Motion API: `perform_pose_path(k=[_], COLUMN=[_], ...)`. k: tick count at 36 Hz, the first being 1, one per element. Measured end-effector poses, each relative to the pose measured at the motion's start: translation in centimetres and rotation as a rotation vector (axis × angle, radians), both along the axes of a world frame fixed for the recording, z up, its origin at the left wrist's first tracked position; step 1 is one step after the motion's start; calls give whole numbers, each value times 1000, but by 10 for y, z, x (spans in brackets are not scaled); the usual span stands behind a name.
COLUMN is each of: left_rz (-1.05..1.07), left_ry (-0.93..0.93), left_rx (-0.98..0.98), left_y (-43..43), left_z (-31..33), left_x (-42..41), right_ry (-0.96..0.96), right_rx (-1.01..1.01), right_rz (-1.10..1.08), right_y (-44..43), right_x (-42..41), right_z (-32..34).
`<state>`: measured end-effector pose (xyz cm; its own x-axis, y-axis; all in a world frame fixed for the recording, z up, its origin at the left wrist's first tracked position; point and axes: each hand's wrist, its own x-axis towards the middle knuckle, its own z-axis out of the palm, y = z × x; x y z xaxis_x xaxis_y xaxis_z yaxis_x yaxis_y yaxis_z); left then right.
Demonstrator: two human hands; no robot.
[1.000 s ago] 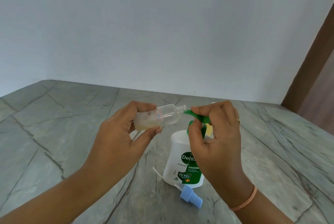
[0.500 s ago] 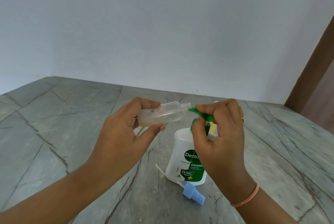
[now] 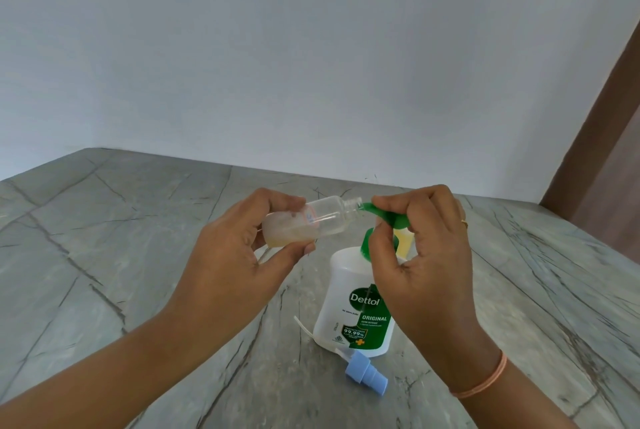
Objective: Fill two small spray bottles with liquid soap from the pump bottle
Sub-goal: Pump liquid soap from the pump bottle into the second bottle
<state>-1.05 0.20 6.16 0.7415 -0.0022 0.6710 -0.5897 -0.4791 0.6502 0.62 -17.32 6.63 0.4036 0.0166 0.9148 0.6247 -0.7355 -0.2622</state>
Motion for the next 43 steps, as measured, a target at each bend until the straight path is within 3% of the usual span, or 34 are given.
perform_pose_path(k=[30,43], left_rz=[7,-8], left_ry=[14,15], left_rx=[13,-9], left_y=[1,0], left_z=[-4,-3], left_x=[1,1], right_ry=[-58,-70], right_rx=[81,-62], right_rz=[33,-3], right_y=[7,-1], right_x=[3,-3], right_z=[-8,5])
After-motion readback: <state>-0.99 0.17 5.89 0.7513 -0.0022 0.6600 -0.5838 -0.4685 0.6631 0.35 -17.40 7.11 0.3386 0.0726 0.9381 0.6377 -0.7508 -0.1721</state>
